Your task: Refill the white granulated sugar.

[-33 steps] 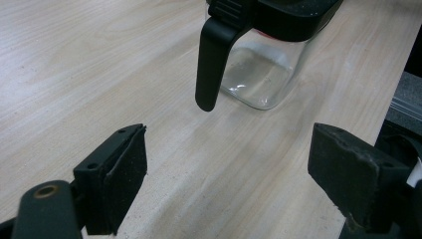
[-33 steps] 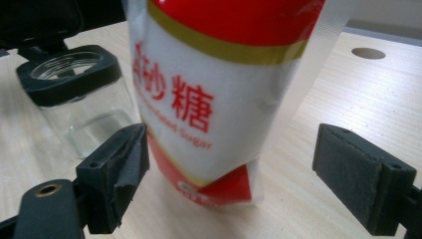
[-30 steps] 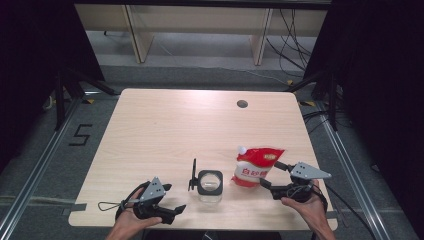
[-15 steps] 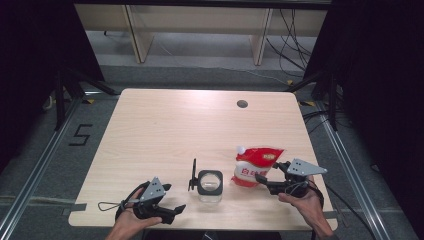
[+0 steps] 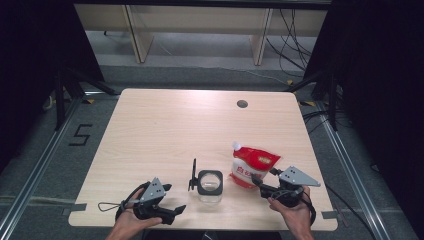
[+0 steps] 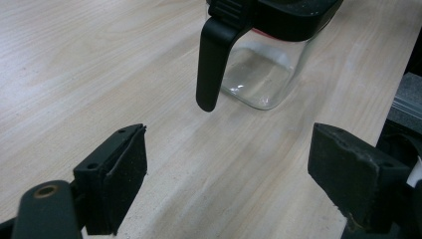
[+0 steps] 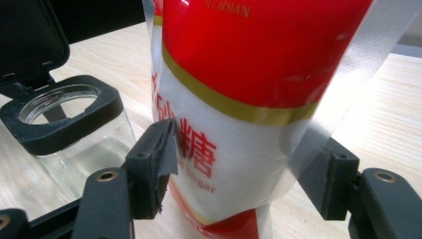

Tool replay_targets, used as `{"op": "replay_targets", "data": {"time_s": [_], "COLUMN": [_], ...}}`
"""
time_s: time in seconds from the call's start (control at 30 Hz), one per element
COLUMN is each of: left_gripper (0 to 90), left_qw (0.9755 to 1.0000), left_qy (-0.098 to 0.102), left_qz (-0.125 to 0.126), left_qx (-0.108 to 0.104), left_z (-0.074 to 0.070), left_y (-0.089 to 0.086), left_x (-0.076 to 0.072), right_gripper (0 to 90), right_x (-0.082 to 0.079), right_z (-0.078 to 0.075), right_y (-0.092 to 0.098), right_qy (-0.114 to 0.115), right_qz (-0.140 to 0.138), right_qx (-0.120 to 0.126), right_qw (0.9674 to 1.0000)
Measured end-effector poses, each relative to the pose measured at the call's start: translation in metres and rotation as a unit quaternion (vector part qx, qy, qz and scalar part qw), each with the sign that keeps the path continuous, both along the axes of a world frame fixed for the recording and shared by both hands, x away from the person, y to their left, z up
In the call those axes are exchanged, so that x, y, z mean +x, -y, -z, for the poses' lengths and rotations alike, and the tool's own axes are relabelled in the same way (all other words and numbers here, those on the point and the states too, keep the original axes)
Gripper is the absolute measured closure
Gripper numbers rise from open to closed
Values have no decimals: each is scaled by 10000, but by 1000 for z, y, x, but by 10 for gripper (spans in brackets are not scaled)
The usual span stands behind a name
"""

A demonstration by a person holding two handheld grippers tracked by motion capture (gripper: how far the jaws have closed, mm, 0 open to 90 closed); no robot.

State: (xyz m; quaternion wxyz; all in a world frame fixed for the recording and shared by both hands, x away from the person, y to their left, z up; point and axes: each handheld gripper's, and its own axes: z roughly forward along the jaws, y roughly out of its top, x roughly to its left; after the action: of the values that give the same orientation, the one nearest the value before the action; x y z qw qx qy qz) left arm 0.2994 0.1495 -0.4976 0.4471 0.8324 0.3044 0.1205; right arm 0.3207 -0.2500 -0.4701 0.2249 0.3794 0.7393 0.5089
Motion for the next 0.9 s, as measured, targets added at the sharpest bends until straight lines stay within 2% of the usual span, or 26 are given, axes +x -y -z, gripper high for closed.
{"op": "replay_targets", "data": {"time_s": [0.1, 0.13, 0.17, 0.2, 0.23, 0.27, 0.3, 0.33, 0.37, 0.4, 0.5, 0.53, 0.57, 0.6, 0.67, 0.7, 0.77, 0.8, 0.83, 0.87, 0.9], "left_gripper": [152, 152, 152, 152, 152, 152, 152, 152, 152, 152, 152, 152, 152, 152, 152, 152, 152, 152, 152, 152, 152], "left_qw": [10000, 9999, 9999, 9999, 10000, 9999, 9999, 10000, 9999, 10000, 10000, 9999, 10000, 9999, 9998, 9999, 9999, 9999, 9998, 9998, 9996], "left_qy": [-51, -75, 15, 58, 44, 44, 43, 1, -64, -47, -78, -69, -63, -5, 22, -7, -9, -2, 12, 17, 28], "left_qz": [19, 25, 12, 68, 65, 91, 102, 54, -16, 8, 53, 63, 65, 134, 173, 154, 156, 167, 182, 193, 224], "left_qx": [-48, -64, -120, -45, -1, 43, 86, -71, -95, -75, -31, -61, 17, 96, 108, 23, 16, 25, 31, 73, 182], "left_z": [1, 1, 1, 1, 1, 1, 1, 2, 3, 3, 3, 3, 3, 3, 3, 4, 4, 4, 4, 4, 3], "left_y": [1, 1, 2, 1, 1, 0, 0, 2, 3, 3, 4, 4, 4, 3, 3, 4, 4, 4, 4, 4, 3], "left_x": [-1, -1, -1, 0, 0, 0, 1, 0, -1, -1, -1, -1, -1, 0, 1, 0, 0, 0, 0, 0, 1], "right_gripper": [382, 384, 386, 388, 387, 359, 341, 340, 331, 315, 306, 316, 320, 305, 294, 280, 313, 336, 338, 339, 341], "right_x": [-4, -3, -3, -2, 2, 5, 8, 11, 16, 18, 30, 31, 35, 37, 42, 42, 42, 41, 40, 39, 39], "right_z": [-1, -1, -1, -1, 1, 2, 3, 4, 6, 7, 11, 13, 14, 16, 19, 20, 20, 20, 20, 19, 19], "right_y": [-3, -2, -1, 2, 4, 9, 12, 14, 19, 22, 27, 26, 26, 26, 23, 20, 16, 15, 15, 15, 14], "right_qy": [-6, 33, 68, 74, 185, 150, 194, 207, 278, 102, 329, 238, 330, 260, 322, 251, 293, 418, 408, 298, 309], "right_qz": [39, 25, -23, -92, -274, -388, -609, -764, -999, -1197, -1640, -1640, -1734, -1825, -1909, -1902, -1942, -1811, -1792, -1775, -1779], "right_qx": [10, -73, -78, -88, -67, -54, 32, 21, -43, -21, -65, -32, -94, -106, -266, -224, -255, -261, -239, -313, -330], "right_qw": [10000, 10000, 9999, 9999, 9994, 9991, 9980, 9969, 9946, 9928, 9859, 9862, 9843, 9828, 9807, 9812, 9802, 9822, 9827, 9832, 9830]}}
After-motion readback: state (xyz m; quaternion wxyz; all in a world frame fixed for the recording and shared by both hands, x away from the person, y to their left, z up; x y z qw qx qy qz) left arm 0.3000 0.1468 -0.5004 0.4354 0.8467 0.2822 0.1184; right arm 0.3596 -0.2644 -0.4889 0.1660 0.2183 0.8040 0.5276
